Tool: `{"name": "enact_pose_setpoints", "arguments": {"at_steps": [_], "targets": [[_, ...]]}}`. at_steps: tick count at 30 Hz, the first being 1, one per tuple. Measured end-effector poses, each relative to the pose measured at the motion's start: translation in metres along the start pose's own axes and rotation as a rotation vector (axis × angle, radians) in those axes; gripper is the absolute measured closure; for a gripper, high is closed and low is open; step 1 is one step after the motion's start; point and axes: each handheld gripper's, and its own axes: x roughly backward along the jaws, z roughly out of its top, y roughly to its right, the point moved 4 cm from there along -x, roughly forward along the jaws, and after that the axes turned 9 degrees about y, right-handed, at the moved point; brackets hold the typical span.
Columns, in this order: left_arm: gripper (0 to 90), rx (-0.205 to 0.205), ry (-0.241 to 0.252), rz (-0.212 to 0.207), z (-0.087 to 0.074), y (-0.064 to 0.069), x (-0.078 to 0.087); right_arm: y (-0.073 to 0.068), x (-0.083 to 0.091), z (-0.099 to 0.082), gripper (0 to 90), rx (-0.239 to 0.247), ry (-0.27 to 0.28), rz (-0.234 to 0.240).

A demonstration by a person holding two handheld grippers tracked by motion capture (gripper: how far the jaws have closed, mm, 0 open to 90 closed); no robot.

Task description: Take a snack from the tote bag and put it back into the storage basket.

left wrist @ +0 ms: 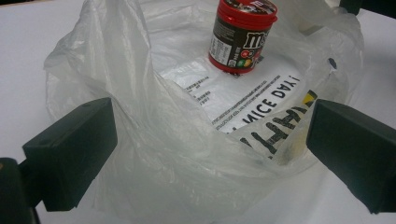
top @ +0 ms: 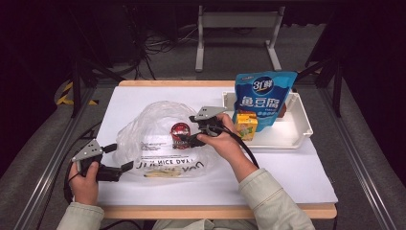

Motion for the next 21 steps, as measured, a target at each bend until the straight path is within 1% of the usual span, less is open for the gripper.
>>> {"name": "enact_pose_setpoints", "arguments": {"at_steps": [4, 6, 12, 15, 21], "targets": [[2.4, 0.001, 0.001, 0.0, 0.0, 0.0, 0.0, 0.002, -0.004, -0.005, 18.7, -0.001, -0.012, -0.007], [2.3, 0.0, 0.0, 0.0, 0.0, 0.0, 0.0, 0.004, -0.009, -0.011, 16.9, -0.002, -0.037, -0.01], [2.3, 0.001, 0.0, 0.0, 0.0, 0.0, 0.0, 0.005, -0.015, -0.017, 16.1, -0.004, -0.061, -0.005], [2.3, 0.0, -0.001, 0.0, 0.0, -0.001, 0.0, 0.006, -0.021, -0.023, 15.3, 0.001, -0.088, -0.007], [2.3, 0.001, 0.0, 0.0, 0.0, -0.001, 0.0, 0.004, -0.03, -0.027, 15.3, 0.006, -0.106, -0.004]]}}
